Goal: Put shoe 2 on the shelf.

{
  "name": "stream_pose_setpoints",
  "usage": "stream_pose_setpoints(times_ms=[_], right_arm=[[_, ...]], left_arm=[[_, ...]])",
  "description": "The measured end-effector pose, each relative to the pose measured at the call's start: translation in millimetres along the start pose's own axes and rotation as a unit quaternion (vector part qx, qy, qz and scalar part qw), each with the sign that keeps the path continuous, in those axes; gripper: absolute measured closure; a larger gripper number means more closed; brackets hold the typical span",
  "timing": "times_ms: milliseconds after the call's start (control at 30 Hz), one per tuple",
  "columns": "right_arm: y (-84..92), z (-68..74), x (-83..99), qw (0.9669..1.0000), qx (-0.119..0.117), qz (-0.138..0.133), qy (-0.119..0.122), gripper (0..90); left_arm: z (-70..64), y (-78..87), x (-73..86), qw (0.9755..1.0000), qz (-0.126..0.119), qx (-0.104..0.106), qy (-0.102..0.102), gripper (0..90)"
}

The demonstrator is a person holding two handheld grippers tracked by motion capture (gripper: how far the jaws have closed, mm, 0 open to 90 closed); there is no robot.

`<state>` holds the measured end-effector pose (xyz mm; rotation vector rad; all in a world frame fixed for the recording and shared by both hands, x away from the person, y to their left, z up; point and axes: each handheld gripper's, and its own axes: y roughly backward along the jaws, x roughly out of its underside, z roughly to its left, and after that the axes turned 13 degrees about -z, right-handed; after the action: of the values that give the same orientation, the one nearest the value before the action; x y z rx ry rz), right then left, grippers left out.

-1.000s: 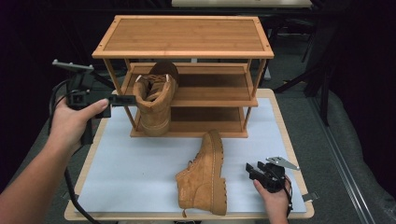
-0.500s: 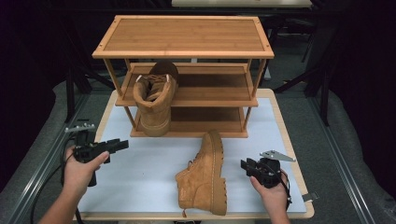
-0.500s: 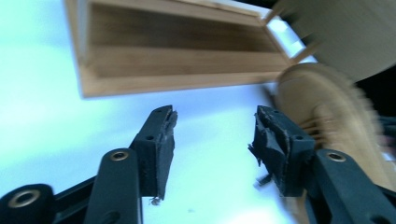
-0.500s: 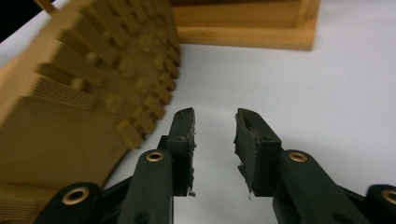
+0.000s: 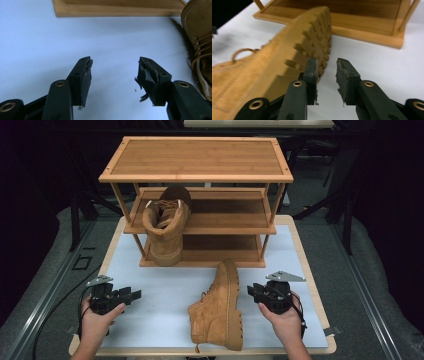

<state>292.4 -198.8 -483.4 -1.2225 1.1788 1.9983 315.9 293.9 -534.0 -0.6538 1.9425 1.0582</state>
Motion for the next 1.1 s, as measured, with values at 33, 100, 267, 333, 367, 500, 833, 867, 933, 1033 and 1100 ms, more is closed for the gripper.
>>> stream_pose_setpoints(times_ms=[33,100,267,333,367,500,833,867,933,1033,1100], right_arm=[[-0.1,3.6,-2.4,0.9996,0.027,-0.002,0.010,72.4],[0.0,5.0,-7.5,0.9999,0.006,0.000,0.011,75.5],[-1.2,13.4,-20.4,0.9996,-0.023,0.009,0.013,87.4],[-2.9,20.6,-23.2,0.9996,-0.023,0.006,0.018,90.0],[-4.1,23.9,-24.1,0.9992,-0.032,0.009,0.022,90.0],[-14.8,40.5,-20.5,0.9980,-0.046,0.016,0.041,90.0],[-10.5,25.2,-13.2,0.9983,-0.044,0.006,0.037,90.0],[-8.2,20.7,-12.7,0.9987,-0.042,0.007,0.027,90.0],[-2.6,7.3,-10.1,0.9992,-0.039,0.002,0.003,90.0],[5.5,-9.4,-4.2,0.9995,-0.017,-0.002,-0.025,90.0],[9.8,-21.8,2.4,0.9993,0.000,0.000,-0.039,90.0]], left_arm=[[0.6,0.1,1.5,1.0000,0.003,-0.001,-0.001,44.4],[1.8,-0.3,4.4,1.0000,0.009,0.000,0.002,44.4],[2.4,-0.7,9.0,0.9998,0.018,0.002,0.000,44.4],[2.1,-1.3,10.0,0.9998,0.021,0.001,0.000,44.5],[1.9,-1.7,10.6,0.9998,0.022,0.001,0.001,44.4],[0.9,-3.4,12.0,0.9996,0.026,-0.002,-0.006,44.5],[1.5,-2.4,13.0,0.9995,0.030,-0.005,-0.010,44.4],[1.5,-2.2,13.0,0.9995,0.029,-0.007,-0.012,44.4],[1.7,-1.9,13.2,0.9995,0.029,-0.007,-0.013,44.4],[1.6,-2.6,13.2,0.9994,0.031,-0.009,-0.011,44.3],[0.9,-3.6,13.1,0.9994,0.031,-0.009,-0.012,44.3]])
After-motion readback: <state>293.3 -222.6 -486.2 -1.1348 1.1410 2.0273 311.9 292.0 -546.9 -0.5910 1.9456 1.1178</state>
